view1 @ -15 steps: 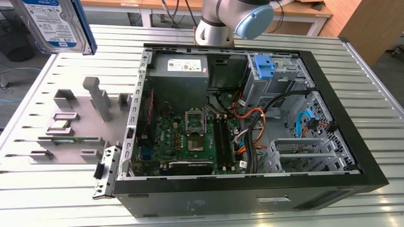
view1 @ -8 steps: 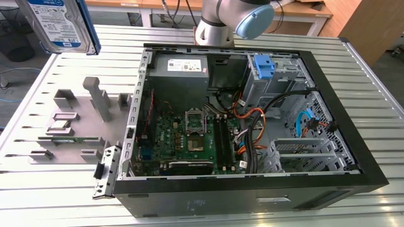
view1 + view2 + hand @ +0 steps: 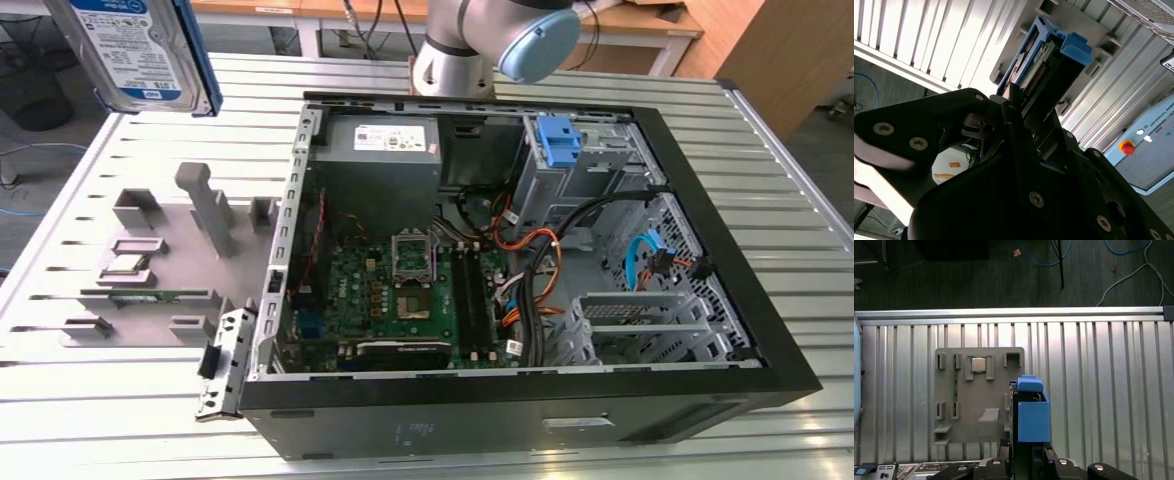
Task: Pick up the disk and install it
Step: 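Pick up the disk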
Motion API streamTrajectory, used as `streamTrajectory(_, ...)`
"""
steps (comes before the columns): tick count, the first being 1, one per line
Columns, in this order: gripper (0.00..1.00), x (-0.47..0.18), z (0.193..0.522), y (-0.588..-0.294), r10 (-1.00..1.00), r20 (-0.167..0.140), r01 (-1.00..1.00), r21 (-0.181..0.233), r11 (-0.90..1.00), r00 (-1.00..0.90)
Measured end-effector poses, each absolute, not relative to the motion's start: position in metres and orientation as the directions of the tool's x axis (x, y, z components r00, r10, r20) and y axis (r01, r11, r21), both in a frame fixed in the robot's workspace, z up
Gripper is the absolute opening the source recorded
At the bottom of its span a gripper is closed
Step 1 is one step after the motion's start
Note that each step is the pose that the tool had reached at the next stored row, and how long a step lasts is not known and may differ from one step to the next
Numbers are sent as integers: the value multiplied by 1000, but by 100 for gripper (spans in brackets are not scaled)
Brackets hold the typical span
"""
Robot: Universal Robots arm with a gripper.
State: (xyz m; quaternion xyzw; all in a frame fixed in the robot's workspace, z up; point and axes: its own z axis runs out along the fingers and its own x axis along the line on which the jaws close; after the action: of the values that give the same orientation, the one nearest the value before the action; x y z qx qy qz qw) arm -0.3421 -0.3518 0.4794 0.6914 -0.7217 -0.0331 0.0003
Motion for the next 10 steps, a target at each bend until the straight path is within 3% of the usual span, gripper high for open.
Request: streamTrajectory(10, 35, -330, 479, -352, -998, -45, -998, 48, 42, -44)
